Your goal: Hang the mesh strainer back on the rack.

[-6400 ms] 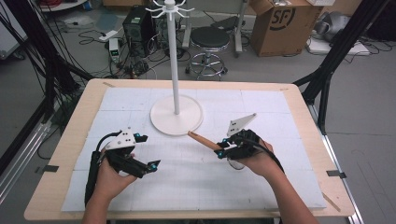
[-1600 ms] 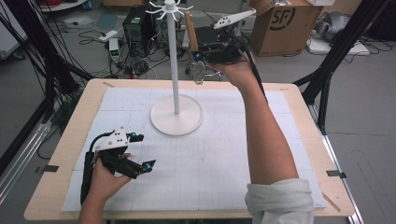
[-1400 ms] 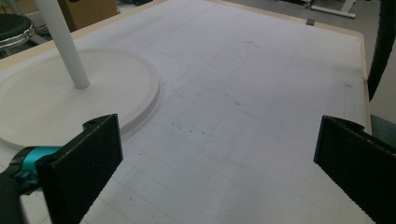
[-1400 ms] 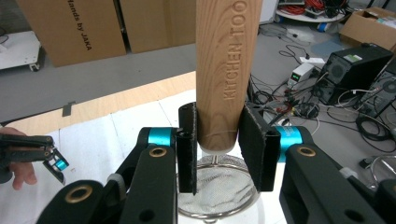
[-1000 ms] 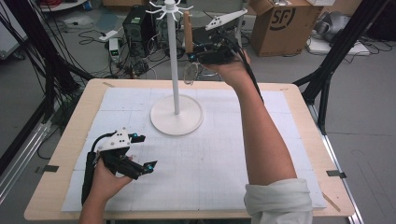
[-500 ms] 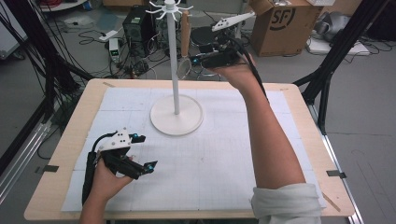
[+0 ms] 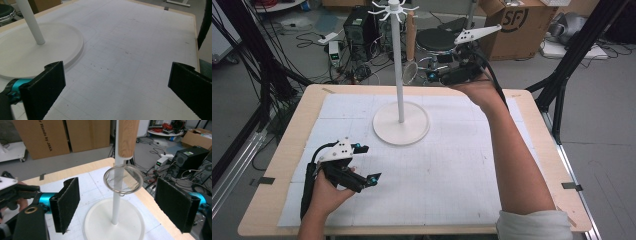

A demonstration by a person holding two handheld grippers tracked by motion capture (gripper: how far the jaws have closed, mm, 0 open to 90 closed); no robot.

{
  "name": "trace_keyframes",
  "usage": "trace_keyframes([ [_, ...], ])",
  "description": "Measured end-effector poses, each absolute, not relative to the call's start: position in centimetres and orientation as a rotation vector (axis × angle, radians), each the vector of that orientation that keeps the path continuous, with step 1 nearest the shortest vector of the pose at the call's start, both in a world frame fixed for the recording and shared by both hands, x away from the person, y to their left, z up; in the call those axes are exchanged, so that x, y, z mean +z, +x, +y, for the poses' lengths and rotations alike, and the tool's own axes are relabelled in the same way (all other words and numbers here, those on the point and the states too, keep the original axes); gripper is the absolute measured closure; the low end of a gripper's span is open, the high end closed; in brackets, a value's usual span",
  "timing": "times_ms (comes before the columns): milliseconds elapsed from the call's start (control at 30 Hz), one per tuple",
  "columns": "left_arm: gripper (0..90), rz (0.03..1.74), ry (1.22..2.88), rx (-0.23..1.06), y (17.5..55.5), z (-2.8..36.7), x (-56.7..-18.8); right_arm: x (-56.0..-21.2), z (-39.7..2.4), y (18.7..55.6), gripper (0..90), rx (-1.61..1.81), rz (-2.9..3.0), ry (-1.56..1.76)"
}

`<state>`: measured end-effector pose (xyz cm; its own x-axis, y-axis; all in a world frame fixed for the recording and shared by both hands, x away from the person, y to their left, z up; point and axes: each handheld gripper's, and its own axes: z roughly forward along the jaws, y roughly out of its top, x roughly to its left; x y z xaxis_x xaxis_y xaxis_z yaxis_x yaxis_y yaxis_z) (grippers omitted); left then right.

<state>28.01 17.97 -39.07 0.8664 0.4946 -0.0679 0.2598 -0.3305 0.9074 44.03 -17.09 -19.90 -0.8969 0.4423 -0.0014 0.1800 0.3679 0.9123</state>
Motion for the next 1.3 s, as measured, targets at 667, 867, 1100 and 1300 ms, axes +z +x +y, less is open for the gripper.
trace_keyframes([
  [667,1.7,0.554,1.934,0.258,28.1,17.9,-39.2,-24.3,-20.7,41.2,2.4,1.618,2.396,0.567],
  [867,1.7,0.555,1.931,0.258,28.1,17.8,-39.3,-25.7,-21.8,40.2,0.4,1.625,2.385,0.566],
  [1100,1.7,0.551,1.937,0.256,28.1,17.7,-39.3,-27.7,-23.4,38.6,0.2,1.648,2.387,0.582],
  [1300,1.7,0.550,1.935,0.252,28.1,17.7,-39.4,-29.6,-25.2,37.0,0.2,1.672,2.369,0.598],
])
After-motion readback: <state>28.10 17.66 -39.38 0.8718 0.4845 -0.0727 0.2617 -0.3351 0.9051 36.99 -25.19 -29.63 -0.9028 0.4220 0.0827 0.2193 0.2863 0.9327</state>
